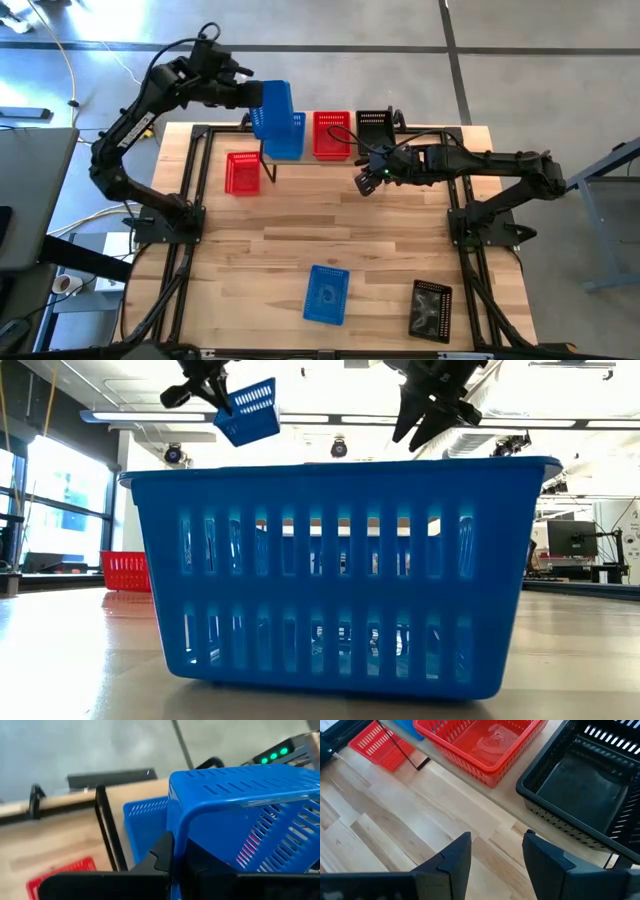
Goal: Stack baskets on shelf by color
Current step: Stack the top blue basket into the blue basket on the shelf
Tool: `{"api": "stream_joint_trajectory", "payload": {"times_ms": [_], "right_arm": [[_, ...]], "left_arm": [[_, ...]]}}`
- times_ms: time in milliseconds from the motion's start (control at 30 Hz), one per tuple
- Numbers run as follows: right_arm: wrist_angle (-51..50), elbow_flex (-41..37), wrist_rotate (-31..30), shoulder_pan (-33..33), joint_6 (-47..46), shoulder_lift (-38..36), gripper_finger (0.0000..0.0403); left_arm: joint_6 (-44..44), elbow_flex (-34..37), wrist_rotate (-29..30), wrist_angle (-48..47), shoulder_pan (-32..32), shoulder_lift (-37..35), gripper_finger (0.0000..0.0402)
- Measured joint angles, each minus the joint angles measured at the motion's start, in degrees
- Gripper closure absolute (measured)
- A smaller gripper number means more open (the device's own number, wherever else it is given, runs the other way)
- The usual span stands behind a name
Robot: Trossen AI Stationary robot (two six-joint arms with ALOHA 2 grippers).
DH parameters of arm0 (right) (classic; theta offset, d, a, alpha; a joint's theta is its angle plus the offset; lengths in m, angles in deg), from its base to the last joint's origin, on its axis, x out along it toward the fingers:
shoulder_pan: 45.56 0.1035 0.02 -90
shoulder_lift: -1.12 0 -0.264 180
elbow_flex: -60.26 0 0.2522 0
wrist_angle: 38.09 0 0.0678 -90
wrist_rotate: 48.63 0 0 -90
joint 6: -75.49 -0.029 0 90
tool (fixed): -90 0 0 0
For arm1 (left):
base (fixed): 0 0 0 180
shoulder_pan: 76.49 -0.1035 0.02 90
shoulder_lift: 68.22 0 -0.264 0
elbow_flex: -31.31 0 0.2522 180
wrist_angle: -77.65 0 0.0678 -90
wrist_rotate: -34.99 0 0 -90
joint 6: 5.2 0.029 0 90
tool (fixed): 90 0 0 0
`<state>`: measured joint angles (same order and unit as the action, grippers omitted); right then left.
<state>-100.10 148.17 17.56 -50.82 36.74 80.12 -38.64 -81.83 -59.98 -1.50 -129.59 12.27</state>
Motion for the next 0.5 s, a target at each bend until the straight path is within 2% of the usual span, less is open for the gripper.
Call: {"api": "stream_joint_trajectory", "payload": {"times_ms": [233,500], "right_arm": [[0.00,0.01,-0.02,0.00,0.13,0.00,0.0242],[0.00,0.02,0.04,0.05,0.18,0.00,0.0242]], "left_arm": [[-1.94,-3.12,-4.70,-4.07,-1.00,5.86,0.0401],[-1.92,-4.80,-5.95,-8.44,-1.00,11.31,0.0401]]}}
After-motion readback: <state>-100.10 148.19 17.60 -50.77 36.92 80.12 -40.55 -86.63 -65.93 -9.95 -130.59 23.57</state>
